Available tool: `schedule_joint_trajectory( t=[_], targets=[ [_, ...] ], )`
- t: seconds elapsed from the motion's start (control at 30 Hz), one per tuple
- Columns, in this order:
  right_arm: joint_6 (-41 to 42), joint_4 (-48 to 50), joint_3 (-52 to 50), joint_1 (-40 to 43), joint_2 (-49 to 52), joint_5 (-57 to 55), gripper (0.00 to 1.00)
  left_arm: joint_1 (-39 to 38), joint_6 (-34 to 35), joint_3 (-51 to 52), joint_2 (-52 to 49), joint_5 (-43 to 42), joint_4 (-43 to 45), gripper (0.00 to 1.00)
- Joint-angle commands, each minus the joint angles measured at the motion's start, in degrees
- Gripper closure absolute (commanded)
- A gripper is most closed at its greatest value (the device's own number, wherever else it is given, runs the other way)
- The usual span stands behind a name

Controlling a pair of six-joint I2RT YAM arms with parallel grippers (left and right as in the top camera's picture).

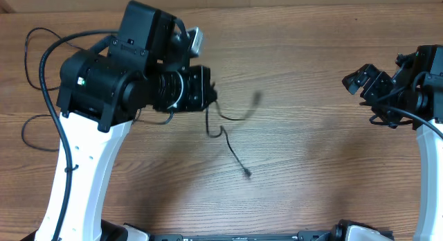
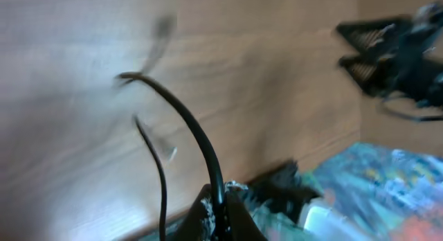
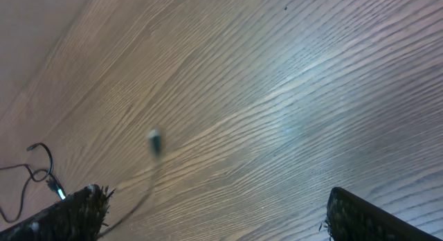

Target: Untangle cables

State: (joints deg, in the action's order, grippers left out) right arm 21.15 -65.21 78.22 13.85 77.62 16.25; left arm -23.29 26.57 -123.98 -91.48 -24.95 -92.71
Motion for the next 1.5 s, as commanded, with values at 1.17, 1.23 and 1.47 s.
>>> schedule_joint_trajectory(
  t=[1.17, 1.23, 1.47],
  targets=[
    [0.07, 0.2, 1.68, 0.07, -0.59, -0.39, 0.0, 44.04, 11.8, 36.0, 1.16, 30.01, 2.38, 0.96],
    [0.07, 0.2, 1.68, 0.07, -0.59, -0.39, 0.0, 48.17, 11.82, 38.58, 1.16, 29.94, 5.2, 0.96],
    [0.07, 0.2, 1.68, 0.07, -0.59, -0.39, 0.0, 63.41, 14.99, 43.3, 0.83, 30.03, 15.47, 0.96]
  ],
)
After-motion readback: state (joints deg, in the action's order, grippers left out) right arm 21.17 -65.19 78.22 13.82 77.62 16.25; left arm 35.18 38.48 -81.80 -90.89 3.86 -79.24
